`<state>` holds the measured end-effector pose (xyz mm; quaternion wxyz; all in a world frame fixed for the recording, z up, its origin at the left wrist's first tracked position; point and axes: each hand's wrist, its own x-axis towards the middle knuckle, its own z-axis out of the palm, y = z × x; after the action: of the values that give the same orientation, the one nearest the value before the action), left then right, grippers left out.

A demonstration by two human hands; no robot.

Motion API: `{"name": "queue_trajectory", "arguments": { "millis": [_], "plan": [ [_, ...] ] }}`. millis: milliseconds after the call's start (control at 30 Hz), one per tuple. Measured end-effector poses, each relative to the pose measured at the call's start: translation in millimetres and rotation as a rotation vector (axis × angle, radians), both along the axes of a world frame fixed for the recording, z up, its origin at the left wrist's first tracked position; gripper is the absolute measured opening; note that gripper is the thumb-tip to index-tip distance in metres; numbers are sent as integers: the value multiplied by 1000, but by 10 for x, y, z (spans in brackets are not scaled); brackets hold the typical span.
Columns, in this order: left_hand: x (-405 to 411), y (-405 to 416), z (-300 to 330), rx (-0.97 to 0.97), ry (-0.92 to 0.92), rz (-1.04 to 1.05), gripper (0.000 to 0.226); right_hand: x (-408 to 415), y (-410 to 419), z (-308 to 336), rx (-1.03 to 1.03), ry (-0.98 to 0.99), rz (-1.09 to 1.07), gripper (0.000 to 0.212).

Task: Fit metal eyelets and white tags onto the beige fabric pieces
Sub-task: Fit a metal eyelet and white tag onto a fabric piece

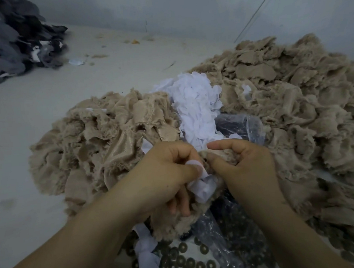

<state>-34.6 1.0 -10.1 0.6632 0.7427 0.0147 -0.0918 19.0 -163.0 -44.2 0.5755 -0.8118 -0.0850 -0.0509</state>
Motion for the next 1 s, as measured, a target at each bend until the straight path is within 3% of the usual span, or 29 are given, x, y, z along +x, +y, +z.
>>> {"name": "queue_trajectory", "arguments": {
  "millis": [67, 200, 367, 500, 600, 833, 933, 1000],
  "plan": [
    [-5, 34, 6, 20, -51, -12, 16, -15, -1, 21, -10, -10, 5, 12],
    [-51, -4, 92, -262, -24, -264, 10, -33, 0, 97, -1, 38, 114, 21],
    [-9, -185, -80, -361, -3, 127, 10, -55, -11, 144, 190, 169, 182, 36],
    [29, -200, -170, -212, -135, 315, 15, -22, -12, 142, 83, 106, 147, 19],
    [43, -192, -212, -143, -159, 365, 13, -45, 8, 169, 97, 134, 159, 25],
    [63, -180, -294, -228, -95, 387, 18, -53, 27, 141, 96, 117, 138, 14],
    [71, -175, -309, -248, -77, 388, 17, -72, 33, 173, 106, 133, 191, 36],
    [66, -181, -305, -288, -67, 388, 14, -82, 41, 158, 122, 124, 190, 40]
  ]
}}
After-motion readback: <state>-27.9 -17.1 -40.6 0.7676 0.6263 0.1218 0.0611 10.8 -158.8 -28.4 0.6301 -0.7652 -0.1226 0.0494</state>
